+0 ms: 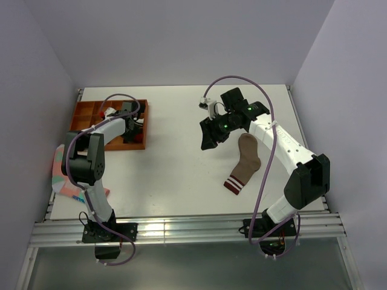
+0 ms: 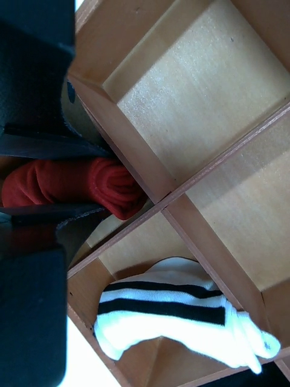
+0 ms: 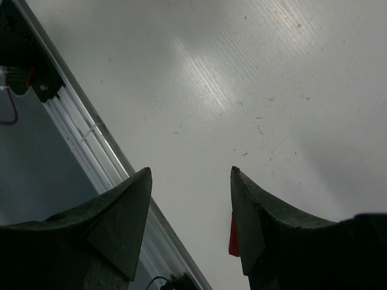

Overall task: Roll the socks
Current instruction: Place the sock in the storage box.

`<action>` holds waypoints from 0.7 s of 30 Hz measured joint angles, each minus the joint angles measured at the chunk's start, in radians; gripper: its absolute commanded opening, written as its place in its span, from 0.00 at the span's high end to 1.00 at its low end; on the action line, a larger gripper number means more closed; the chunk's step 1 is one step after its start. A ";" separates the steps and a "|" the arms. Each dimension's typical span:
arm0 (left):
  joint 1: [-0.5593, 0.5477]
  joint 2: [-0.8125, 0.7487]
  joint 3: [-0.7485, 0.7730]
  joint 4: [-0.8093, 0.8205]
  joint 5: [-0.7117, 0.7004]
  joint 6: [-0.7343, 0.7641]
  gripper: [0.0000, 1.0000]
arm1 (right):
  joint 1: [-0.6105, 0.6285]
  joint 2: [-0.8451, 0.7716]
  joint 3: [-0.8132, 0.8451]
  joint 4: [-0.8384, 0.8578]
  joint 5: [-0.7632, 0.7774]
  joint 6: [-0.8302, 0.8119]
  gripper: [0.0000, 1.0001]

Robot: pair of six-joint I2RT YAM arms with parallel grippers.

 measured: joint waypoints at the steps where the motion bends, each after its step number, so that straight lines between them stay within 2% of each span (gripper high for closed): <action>1: -0.002 0.002 0.003 -0.005 -0.004 -0.003 0.79 | 0.000 0.000 -0.003 0.000 0.000 0.000 0.38; 10: -0.006 0.010 0.013 -0.021 -0.020 -0.010 0.73 | 0.000 0.000 -0.016 -0.001 0.000 0.000 0.38; 15: -0.010 0.018 0.026 -0.036 -0.028 -0.010 0.61 | 0.000 0.000 -0.016 0.000 0.000 0.000 0.38; 21: -0.019 0.022 0.031 -0.041 -0.045 -0.008 0.54 | 0.000 0.000 -0.017 0.000 0.000 0.000 0.38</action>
